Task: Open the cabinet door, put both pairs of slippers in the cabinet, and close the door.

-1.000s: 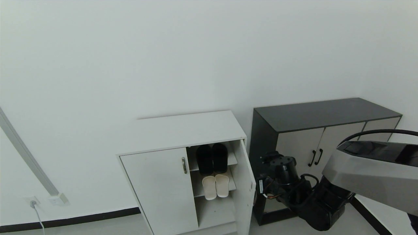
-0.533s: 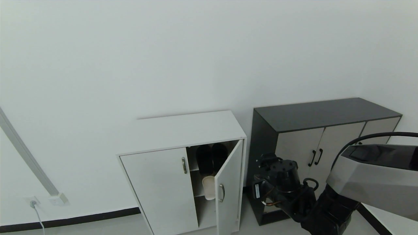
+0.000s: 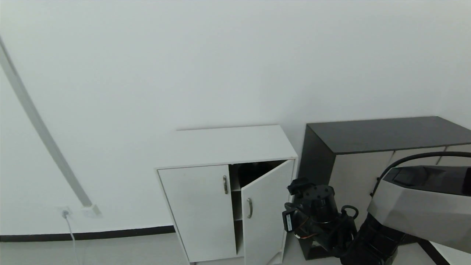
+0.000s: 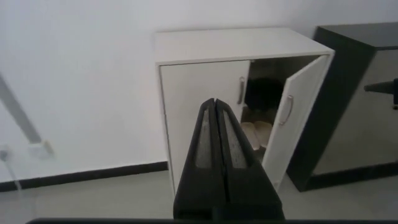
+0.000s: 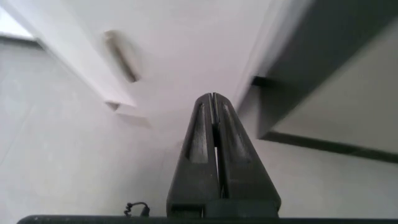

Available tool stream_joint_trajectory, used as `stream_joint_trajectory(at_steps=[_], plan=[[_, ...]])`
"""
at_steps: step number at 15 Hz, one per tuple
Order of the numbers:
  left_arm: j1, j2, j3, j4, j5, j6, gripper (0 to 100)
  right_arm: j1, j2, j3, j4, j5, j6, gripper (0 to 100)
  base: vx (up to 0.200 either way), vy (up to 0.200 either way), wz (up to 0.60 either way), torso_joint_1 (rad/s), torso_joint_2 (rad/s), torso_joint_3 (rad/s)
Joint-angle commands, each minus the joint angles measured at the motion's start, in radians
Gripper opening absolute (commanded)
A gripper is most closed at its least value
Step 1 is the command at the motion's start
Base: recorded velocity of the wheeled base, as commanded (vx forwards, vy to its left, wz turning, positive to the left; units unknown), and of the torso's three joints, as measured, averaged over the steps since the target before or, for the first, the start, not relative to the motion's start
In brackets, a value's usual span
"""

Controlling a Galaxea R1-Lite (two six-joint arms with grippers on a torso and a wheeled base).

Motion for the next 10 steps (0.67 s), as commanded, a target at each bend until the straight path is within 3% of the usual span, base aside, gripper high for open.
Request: stream_joint_trajectory(at_steps=[1, 6, 10], plan=[[0.001, 0.001, 0.0, 0.001, 0.0, 0.0, 0, -0.001, 0.003, 0.003, -0.003, 0.006, 0.002, 0, 0.0, 0.0, 0.6, 0.007, 0.0, 0.002], [0.001, 0.001, 0.0, -0.001, 0.0, 0.0, 0, -0.012, 0.039, 0.009, -0.04, 0.013, 0.0, 0, 0.0, 0.0, 0.0, 0.0, 0.0, 0.0], [0.001, 0.001, 0.0, -0.001, 0.002, -0.002, 0, -0.013, 0.04, 0.086, -0.123, 0.114, -0.003, 0, 0.0, 0.0, 0.0, 0.0, 0.0, 0.0]])
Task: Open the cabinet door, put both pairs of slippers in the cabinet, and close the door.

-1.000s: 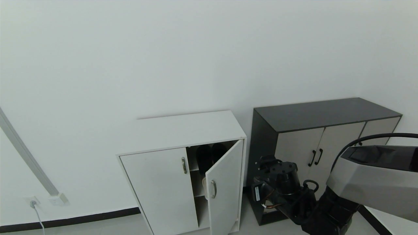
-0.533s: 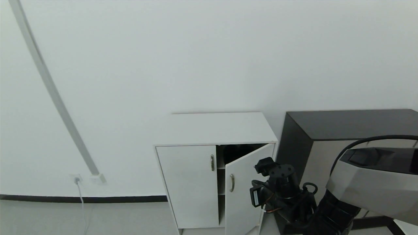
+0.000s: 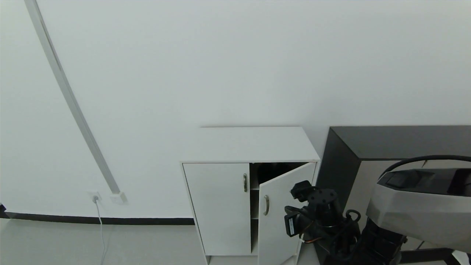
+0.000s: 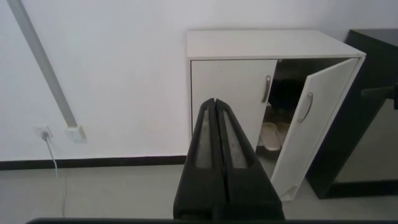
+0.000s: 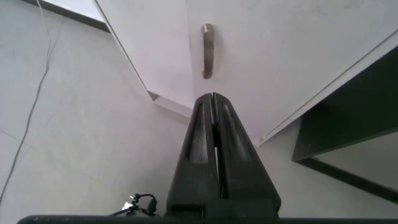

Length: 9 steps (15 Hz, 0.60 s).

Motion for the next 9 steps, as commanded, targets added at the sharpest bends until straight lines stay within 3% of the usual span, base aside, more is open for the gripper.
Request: stream_joint_trajectory(at_steps=[1, 5, 9], plan=[[0.0, 0.001, 0.0, 0.001, 0.001, 0.0, 0, -0.002, 0.009, 0.045, -0.044, 0.039, -0.009, 0, 0.0, 0.0, 0.0, 0.0, 0.0, 0.0], [0.0, 0.001, 0.0, 0.001, 0.002, 0.0, 0, 0.002, 0.018, 0.157, -0.162, 0.049, -0.036, 0, 0.0, 0.0, 0.0, 0.0, 0.0, 0.0], [0.0, 0.001, 0.0, 0.0, 0.001, 0.001, 0, 0.01, 0.07, 0.298, -0.377, 0.047, -0.053, 0, 0.2, 0.0, 0.0, -0.007, 0.0, 0.005]])
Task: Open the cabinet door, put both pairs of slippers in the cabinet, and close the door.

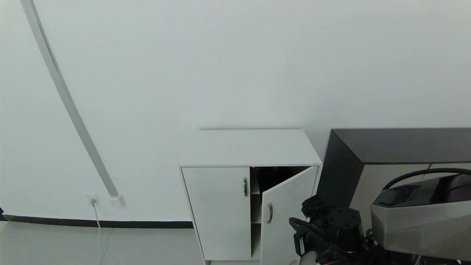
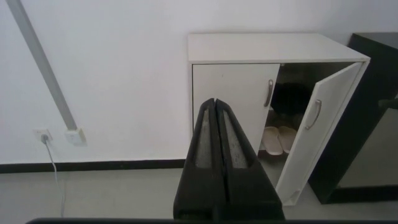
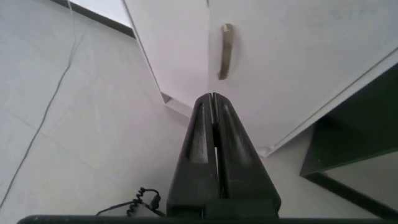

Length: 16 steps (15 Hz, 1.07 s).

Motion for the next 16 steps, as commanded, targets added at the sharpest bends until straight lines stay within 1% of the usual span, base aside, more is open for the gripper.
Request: stream_joint_trajectory(at_steps=[1, 2, 6, 8, 11, 16], plan=[[0.001, 0.001, 0.0, 0.0, 0.001, -0.001, 0, 0.004, 0.047, 0.044, -0.025, -0.001, -0.012, 0, 0.2, 0.0, 0.0, 0.027, 0.01, 0.002], [0.001, 0.001, 0.0, 0.0, 0.001, -0.001, 0, 0.004, 0.053, 0.036, -0.025, 0.001, -0.015, 0, 0.2, 0.0, 0.0, 0.007, 0.0, 0.007], [0.001, 0.001, 0.0, 0.0, 0.001, -0.001, 0, 0.002, 0.059, 0.016, -0.025, 0.009, -0.015, 0, 0.0, 0.0, 0.0, 0.0, 0.0, 0.0], [0.001, 0.001, 0.0, 0.0, 0.001, -0.001, 0, 0.0, 0.06, -0.019, -0.019, 0.015, -0.015, 0, 0.0, 0.0, 0.0, 0.0, 0.0, 0.0], [0.001, 0.001, 0.0, 0.0, 0.002, -0.001, 0, -0.003, 0.08, -0.089, 0.032, 0.016, -0.01, 0, 0.0, 0.0, 0.0, 0.0, 0.0, 0.0], [0.001, 0.001, 0.0, 0.0, 0.002, -0.001, 0, -0.012, 0.088, -0.223, 0.165, 0.016, -0.01, 0, 0.0, 0.0, 0.0, 0.0, 0.0, 0.0]])
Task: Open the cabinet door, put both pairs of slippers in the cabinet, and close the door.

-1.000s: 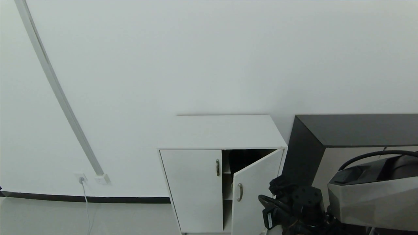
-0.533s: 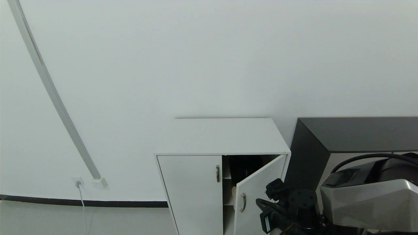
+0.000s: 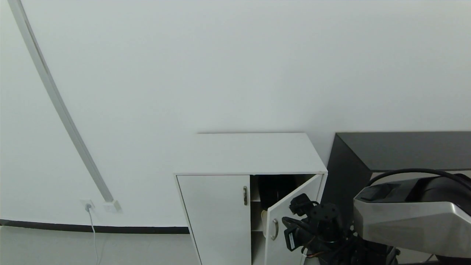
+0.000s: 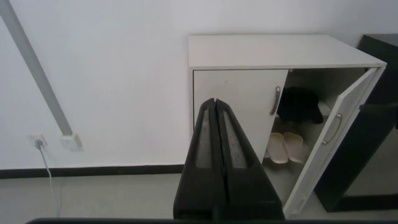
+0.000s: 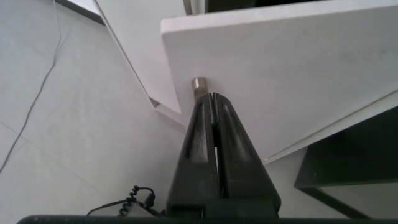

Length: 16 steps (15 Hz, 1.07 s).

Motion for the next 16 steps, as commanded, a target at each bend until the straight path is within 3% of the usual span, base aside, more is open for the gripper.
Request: stream_joint_trajectory(at_steps=[1, 16], plan=[[0.001, 0.001, 0.0, 0.0, 0.0, 0.0, 0, -0.004, 0.004, -0.046, 0.021, -0.001, 0.0, 0, 0.0, 0.0, 0.0, 0.0, 0.0, 0.0], [0.001, 0.001, 0.0, 0.0, 0.0, 0.0, 0, -0.114, 0.107, -0.47, 0.338, -0.001, 0.005, 0, 0.0, 0.0, 0.0, 0.0, 0.0, 0.0]])
